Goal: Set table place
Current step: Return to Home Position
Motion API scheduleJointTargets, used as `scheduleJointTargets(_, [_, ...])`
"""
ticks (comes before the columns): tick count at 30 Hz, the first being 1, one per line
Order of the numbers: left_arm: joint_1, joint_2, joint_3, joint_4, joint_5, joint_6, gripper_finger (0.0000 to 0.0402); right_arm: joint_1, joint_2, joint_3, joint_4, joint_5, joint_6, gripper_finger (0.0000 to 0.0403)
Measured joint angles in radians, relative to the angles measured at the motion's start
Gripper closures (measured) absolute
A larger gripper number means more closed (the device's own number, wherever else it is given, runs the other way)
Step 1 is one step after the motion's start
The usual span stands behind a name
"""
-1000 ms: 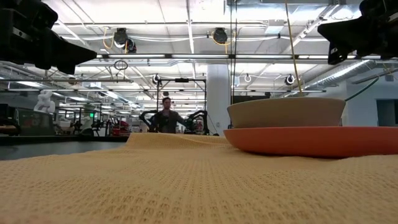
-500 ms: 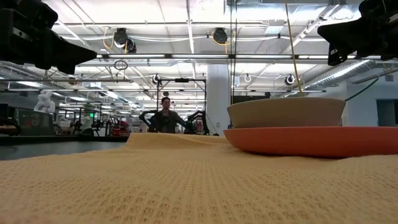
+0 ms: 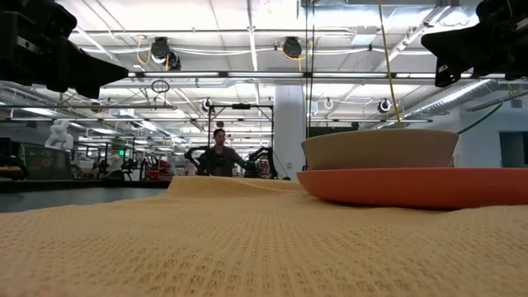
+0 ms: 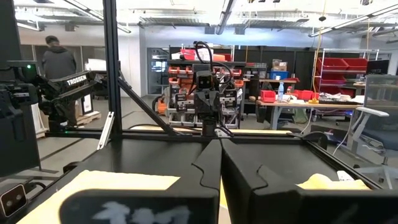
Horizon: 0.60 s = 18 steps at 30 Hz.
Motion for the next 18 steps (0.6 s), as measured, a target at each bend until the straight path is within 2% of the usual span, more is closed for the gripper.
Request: scheduleJointTargets(18, [0.0, 0.0, 0.0, 0.0, 0.0, 0.0, 0.0382, 0.0, 0.0, 0.0, 0.0, 0.0, 0.008, 0.0403])
